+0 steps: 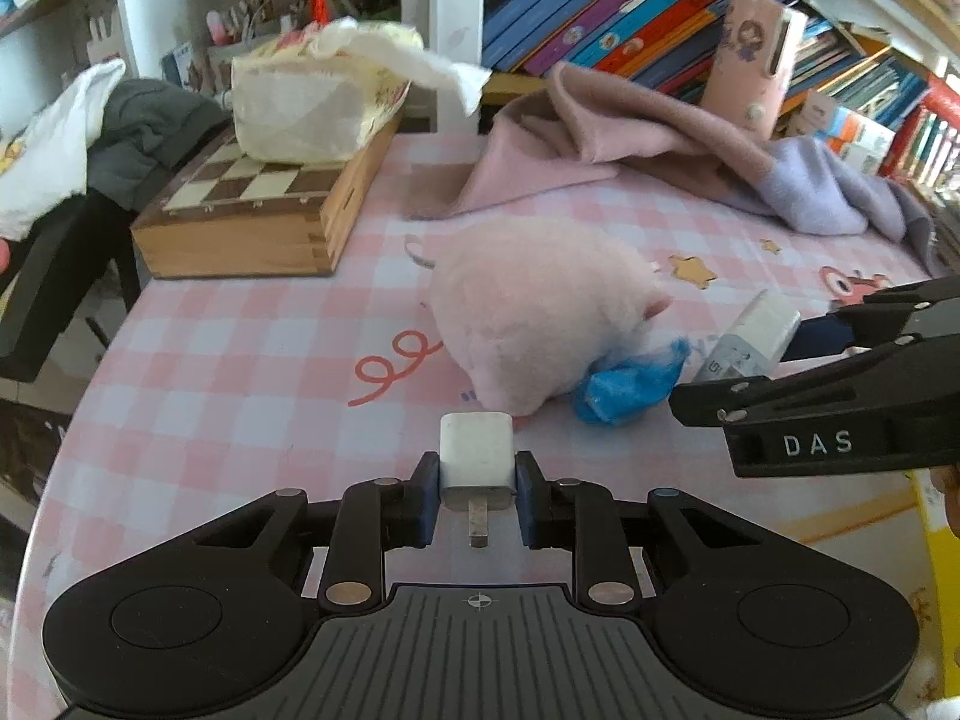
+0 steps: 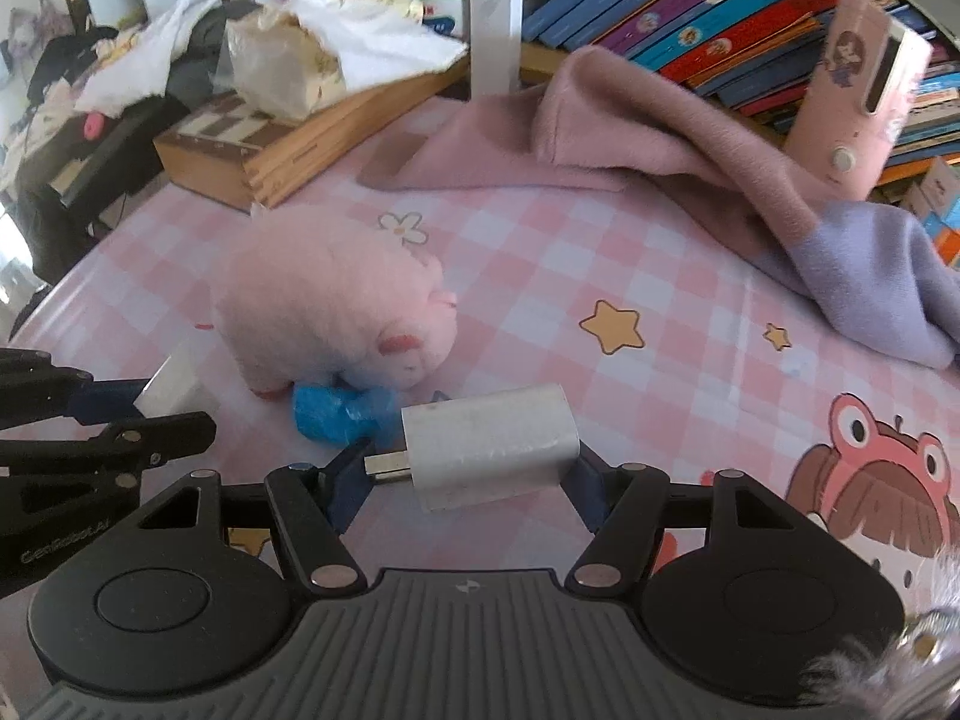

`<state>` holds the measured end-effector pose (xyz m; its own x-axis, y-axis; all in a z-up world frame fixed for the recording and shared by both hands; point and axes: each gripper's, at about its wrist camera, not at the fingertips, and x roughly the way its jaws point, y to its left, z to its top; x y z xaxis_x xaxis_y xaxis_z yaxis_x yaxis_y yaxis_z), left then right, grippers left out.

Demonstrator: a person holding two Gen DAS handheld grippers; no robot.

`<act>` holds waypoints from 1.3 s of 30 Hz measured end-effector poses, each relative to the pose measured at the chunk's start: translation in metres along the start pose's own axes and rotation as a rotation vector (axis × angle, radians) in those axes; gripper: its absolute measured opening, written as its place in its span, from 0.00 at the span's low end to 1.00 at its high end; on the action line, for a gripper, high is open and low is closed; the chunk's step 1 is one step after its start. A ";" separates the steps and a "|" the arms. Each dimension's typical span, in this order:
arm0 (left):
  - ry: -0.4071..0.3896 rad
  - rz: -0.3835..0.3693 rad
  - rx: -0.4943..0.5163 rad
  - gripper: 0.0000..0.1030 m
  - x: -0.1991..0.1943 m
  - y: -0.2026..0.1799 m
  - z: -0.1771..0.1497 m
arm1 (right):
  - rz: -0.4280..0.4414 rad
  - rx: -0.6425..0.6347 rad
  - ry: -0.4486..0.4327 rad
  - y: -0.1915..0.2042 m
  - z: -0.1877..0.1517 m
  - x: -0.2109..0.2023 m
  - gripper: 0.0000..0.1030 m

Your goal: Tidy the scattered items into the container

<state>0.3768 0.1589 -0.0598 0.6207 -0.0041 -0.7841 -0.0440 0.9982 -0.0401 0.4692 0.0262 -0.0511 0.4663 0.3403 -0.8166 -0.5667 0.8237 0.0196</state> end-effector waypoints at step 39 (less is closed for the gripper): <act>-0.187 -0.257 0.067 0.23 -0.171 -0.005 -0.082 | -0.079 0.131 -0.155 0.078 -0.112 -0.177 0.63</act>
<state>0.2063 0.1500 0.0239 0.7384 -0.2519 -0.6255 0.1808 0.9676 -0.1763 0.2667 -0.0201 0.0304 0.6106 0.3298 -0.7200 -0.4358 0.8990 0.0422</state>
